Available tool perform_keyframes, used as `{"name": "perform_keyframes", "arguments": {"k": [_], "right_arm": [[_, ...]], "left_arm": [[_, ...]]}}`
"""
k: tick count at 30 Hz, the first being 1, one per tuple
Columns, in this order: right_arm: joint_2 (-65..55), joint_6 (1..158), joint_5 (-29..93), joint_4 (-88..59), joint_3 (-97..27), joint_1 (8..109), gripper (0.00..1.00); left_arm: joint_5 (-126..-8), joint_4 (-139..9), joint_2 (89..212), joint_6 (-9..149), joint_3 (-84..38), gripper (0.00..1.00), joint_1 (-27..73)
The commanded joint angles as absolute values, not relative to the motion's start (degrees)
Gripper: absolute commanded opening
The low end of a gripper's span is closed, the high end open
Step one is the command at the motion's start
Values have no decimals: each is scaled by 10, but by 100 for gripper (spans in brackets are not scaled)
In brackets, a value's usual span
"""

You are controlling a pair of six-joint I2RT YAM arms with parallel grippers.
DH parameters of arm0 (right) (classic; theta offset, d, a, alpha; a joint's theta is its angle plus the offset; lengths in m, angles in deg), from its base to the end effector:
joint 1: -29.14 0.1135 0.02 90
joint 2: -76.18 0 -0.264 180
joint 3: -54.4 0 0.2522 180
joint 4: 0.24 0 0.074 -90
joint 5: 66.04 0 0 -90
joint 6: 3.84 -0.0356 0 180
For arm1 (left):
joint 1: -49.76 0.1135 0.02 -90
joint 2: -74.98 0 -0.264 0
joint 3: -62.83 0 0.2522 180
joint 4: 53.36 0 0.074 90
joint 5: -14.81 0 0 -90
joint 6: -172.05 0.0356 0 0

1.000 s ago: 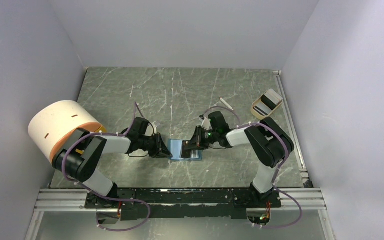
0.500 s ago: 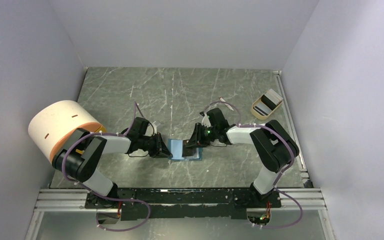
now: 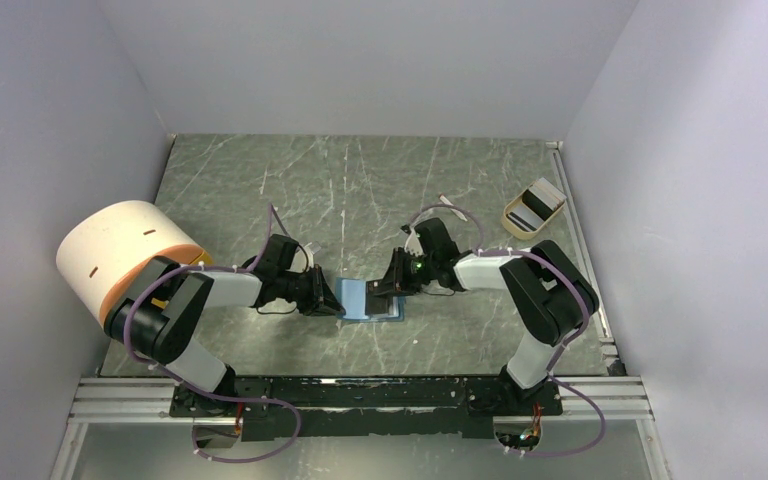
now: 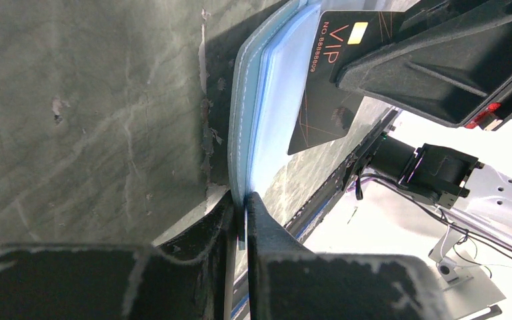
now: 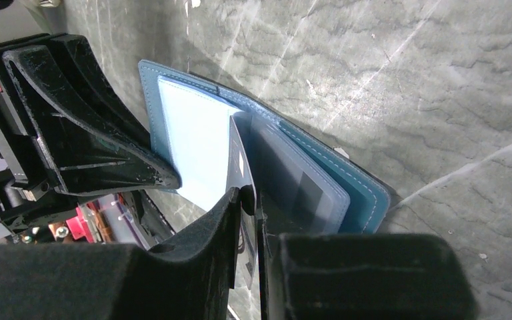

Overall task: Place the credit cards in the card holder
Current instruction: Insert the credit card into the card holder.

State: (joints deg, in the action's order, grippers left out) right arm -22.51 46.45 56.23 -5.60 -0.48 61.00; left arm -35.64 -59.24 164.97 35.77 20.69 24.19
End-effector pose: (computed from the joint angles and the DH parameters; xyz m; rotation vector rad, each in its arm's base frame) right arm 0.2532 0.1797 0.1211 -0.1026 2.6447 1.1903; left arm 0.2150 -0.1280 0.1087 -0.1742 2.7391 -1.3174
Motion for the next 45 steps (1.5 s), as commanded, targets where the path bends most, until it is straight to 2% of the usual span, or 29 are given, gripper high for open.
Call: {"name": "perform_keyframes", "arguments": {"k": [1,25,35,37,38,45], "right_arm": [[-235,471,539,-80,23,609,17],[-294,402,576,57,32,609,16],[-293,362,571,123,52,609,12],[-295,368,575,113,47,609,16],[-292,382,568,92,42,609,21],[-227,470,453,-80,20,609,37]], "left_arm": [[-348,-591,1644,363,208,14,245],[-333,-569,1655,356,214,14,242],[-334,-552,1663,348,223,14,238],[-334,-550,1662,345,222,14,236],[-336,-551,1663,345,221,14,236],[-337,-556,1661,347,219,14,236]]}}
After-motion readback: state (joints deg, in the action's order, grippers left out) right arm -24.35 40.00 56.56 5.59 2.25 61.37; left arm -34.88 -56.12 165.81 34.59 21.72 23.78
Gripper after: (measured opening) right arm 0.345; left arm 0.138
